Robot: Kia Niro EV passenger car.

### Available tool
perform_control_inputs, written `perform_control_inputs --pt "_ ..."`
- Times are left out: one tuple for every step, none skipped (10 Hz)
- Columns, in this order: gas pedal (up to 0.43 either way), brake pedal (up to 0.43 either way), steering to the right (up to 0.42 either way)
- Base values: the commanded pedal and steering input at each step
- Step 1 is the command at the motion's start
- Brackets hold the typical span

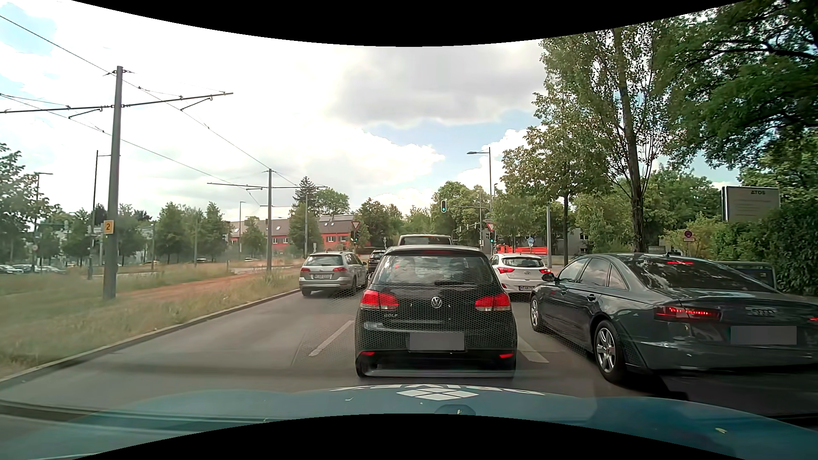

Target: Follow the waypoints while adhering to traffic rules and regulations

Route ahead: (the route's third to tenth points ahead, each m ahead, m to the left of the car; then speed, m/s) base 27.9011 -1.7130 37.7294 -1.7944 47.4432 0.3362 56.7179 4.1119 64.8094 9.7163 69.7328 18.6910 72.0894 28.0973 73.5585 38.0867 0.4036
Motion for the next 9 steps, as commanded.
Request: perform_control_inputs --pt "0.0 0.0 0.006" --pt "0.0 0.0 0.006" --pt "0.039 0.0 0.005" --pt "0.087 0.0 0.002" --pt "0.11 0.0 -0.003" --pt "0.118 0.0 -0.007" --pt "0.15 0.0 -0.007" --pt "0.189 0.0 -0.007" --pt "0.228 0.0 -0.008"
